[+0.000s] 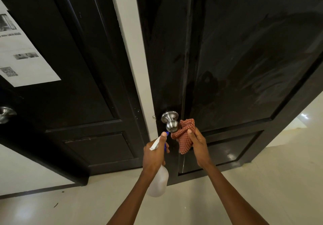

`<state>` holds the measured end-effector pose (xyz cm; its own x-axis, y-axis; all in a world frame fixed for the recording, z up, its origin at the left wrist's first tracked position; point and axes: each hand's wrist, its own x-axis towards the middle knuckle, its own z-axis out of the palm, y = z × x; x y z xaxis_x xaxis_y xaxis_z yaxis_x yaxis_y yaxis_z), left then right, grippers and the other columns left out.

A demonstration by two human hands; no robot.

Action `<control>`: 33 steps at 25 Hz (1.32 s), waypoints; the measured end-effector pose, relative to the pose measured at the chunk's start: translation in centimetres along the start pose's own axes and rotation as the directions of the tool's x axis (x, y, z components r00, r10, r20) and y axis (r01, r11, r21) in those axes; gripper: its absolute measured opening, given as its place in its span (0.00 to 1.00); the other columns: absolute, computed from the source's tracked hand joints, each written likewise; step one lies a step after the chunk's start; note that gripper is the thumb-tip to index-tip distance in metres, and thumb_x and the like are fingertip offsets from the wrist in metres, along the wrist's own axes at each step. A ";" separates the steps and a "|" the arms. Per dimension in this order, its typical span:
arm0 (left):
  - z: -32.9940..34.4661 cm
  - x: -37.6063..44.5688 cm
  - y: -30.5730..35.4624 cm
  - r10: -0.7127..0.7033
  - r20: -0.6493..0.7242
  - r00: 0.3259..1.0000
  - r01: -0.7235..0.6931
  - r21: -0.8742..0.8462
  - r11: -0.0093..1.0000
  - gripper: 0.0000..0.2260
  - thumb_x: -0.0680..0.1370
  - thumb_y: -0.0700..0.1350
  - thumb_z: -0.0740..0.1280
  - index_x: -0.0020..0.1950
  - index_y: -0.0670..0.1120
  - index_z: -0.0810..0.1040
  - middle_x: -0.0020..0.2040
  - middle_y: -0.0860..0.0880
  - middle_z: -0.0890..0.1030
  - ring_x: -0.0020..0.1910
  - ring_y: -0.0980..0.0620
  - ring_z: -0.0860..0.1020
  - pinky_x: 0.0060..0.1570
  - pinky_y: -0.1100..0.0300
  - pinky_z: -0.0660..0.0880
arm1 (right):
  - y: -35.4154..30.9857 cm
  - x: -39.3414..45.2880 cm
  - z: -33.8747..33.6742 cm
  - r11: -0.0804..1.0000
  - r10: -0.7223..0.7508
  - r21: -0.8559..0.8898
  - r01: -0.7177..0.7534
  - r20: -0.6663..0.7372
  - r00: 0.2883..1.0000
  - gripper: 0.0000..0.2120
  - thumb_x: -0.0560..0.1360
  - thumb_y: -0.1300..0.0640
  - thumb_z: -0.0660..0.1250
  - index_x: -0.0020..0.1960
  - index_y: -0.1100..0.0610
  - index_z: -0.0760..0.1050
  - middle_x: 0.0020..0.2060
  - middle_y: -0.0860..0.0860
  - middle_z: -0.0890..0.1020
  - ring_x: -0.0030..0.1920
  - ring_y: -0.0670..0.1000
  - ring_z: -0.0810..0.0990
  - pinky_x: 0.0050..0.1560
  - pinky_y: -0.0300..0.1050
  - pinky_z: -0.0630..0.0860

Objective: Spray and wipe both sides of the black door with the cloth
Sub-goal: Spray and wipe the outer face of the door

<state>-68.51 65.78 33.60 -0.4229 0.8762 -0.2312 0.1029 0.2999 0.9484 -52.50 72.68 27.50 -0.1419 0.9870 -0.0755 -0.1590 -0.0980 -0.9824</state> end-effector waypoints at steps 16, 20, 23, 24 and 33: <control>-0.4 -0.4 0.0 -0.079 -0.208 0.975 0.055 -0.121 0.991 0.27 0.71 0.64 0.60 0.51 0.43 0.81 0.43 0.48 0.83 0.40 0.53 0.80 0.32 0.71 0.72 | 0.6 3.6 4.5 0.336 -0.494 -0.800 0.497 0.300 0.816 0.20 0.81 0.46 0.61 0.71 0.50 0.75 0.70 0.52 0.75 0.72 0.56 0.72 0.74 0.52 0.63; -0.5 0.2 -0.1 -0.115 -0.215 0.970 0.087 -0.136 0.987 0.28 0.70 0.63 0.61 0.57 0.41 0.81 0.48 0.45 0.83 0.40 0.51 0.80 0.43 0.64 0.75 | -0.8 5.0 3.9 -0.041 -0.478 -0.829 0.557 0.506 0.718 0.17 0.77 0.47 0.65 0.65 0.47 0.78 0.65 0.51 0.79 0.65 0.58 0.77 0.67 0.57 0.73; -0.6 0.0 -0.1 -0.116 -0.210 0.971 0.091 -0.127 0.988 0.32 0.67 0.66 0.60 0.56 0.42 0.81 0.50 0.44 0.83 0.44 0.48 0.81 0.42 0.63 0.76 | 0.7 4.5 4.3 0.321 -0.521 -0.788 0.525 0.316 0.793 0.21 0.81 0.46 0.60 0.70 0.52 0.75 0.69 0.53 0.76 0.69 0.54 0.73 0.73 0.50 0.64; -0.6 -0.1 -0.1 -0.120 -0.220 0.968 0.091 -0.136 0.987 0.32 0.66 0.66 0.60 0.57 0.43 0.80 0.51 0.44 0.83 0.46 0.47 0.81 0.45 0.60 0.77 | 1.2 4.2 4.7 0.498 -0.506 -0.728 0.471 0.198 0.840 0.22 0.81 0.45 0.60 0.71 0.54 0.74 0.69 0.54 0.75 0.69 0.53 0.73 0.73 0.49 0.65; -1.2 -1.0 0.5 -0.033 -0.176 0.984 0.008 -0.141 0.990 0.21 0.73 0.62 0.62 0.46 0.45 0.81 0.40 0.49 0.83 0.40 0.52 0.81 0.35 0.67 0.75 | 0.0 2.5 4.5 0.996 -0.022 -0.090 0.003 -0.213 0.977 0.19 0.83 0.41 0.56 0.61 0.54 0.75 0.48 0.53 0.82 0.47 0.49 0.82 0.49 0.47 0.78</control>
<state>-69.14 64.60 34.60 -0.5782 0.7854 -0.2208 -0.0286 0.2510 0.9676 -57.29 74.56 28.12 0.0735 0.9933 -0.0888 -0.0708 -0.0836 -0.9940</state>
